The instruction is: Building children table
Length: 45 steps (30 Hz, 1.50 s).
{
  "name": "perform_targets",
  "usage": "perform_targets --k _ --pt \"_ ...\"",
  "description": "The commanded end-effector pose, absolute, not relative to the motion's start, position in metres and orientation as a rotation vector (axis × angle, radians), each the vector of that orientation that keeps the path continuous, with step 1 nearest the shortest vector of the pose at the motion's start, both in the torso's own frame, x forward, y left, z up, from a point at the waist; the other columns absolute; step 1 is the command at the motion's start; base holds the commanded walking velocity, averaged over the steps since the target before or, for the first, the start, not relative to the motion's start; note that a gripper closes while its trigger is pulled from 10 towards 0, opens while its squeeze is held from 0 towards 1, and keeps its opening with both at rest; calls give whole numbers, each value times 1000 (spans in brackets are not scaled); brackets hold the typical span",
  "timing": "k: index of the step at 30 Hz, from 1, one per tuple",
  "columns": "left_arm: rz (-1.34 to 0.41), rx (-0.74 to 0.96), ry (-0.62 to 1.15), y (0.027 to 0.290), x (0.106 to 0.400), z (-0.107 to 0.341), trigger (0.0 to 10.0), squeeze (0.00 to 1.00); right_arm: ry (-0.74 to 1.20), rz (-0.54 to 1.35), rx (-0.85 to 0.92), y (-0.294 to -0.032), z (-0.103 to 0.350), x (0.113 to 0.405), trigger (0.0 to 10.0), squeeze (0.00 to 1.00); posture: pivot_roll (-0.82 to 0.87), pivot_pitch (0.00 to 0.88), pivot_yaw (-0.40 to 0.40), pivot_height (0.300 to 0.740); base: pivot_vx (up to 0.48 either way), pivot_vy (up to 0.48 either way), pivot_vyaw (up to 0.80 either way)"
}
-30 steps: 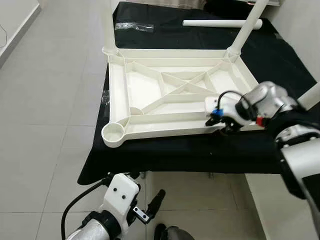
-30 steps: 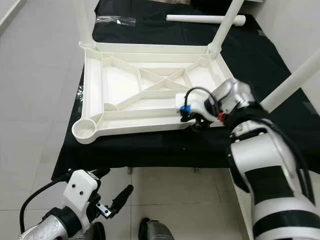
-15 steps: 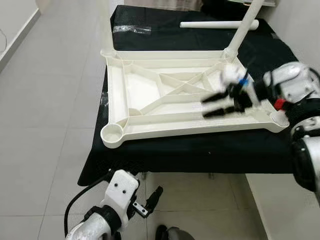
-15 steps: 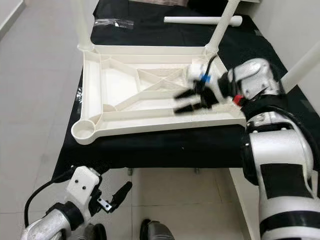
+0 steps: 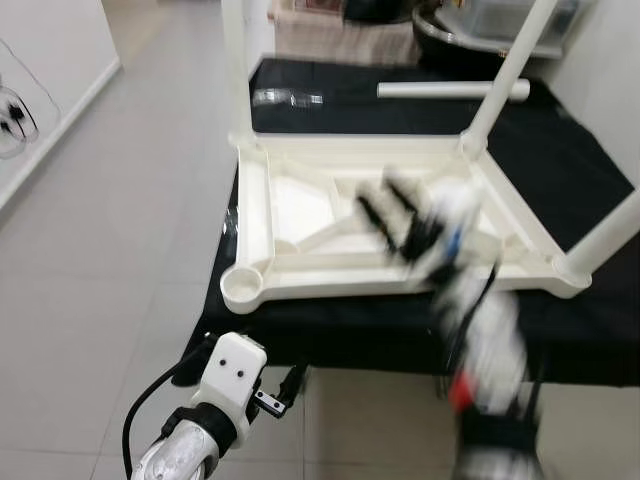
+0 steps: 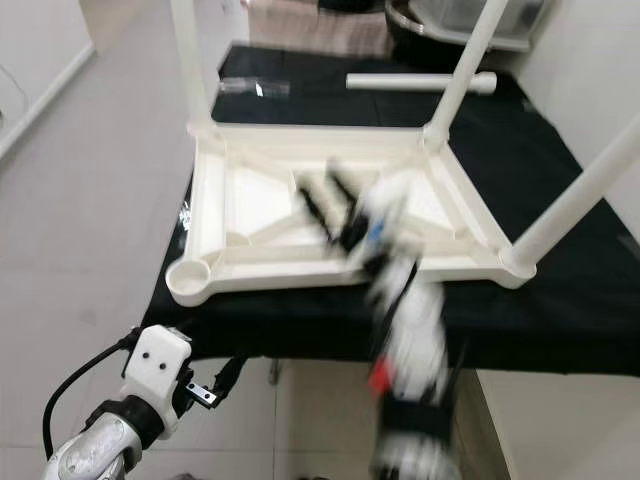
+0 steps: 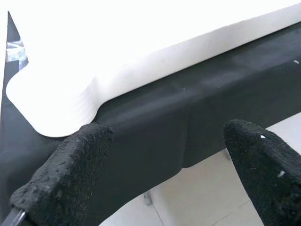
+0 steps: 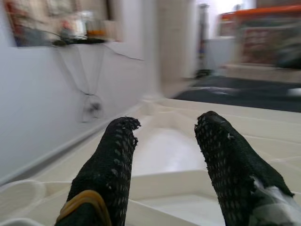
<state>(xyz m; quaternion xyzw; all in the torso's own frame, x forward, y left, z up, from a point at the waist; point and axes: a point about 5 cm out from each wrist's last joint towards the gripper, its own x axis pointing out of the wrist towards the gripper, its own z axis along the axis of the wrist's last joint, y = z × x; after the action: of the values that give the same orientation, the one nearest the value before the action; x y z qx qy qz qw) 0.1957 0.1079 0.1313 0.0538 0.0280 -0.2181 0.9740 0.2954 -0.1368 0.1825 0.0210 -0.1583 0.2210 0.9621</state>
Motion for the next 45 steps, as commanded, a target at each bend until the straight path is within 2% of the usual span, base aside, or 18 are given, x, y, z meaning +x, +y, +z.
perform_targets --k 1,8,11,17,30,36,45 --pt "-407 103 45 108 190 132 10000 0 -321 396 52 -128 177 272 10000 0 98 70 -95 740 0 0 -450" --pt "-395 93 38 109 192 132 10000 0 -256 335 30 -119 154 252 10000 0 99 39 -93 740 0 0 -734" --pt "-387 86 42 109 193 130 10000 0 -176 250 57 -121 140 242 10000 0 93 31 -88 740 -82 289 0" --pt "-385 92 45 108 192 128 10000 0 -117 204 52 -117 135 230 10000 0 93 17 -89 740 -207 386 0" --pt "-379 91 35 107 195 129 10000 0 -91 150 4 -118 134 225 10000 0 81 25 -86 740 -39 423 0" --pt "-369 85 52 105 195 126 10000 0 -79 113 36 -125 135 226 10000 0 83 32 -89 740 0 447 0" --pt "-372 45 90 107 198 121 10000 0 -70 126 36 -121 134 227 10000 0 84 35 -86 740 0 479 0"
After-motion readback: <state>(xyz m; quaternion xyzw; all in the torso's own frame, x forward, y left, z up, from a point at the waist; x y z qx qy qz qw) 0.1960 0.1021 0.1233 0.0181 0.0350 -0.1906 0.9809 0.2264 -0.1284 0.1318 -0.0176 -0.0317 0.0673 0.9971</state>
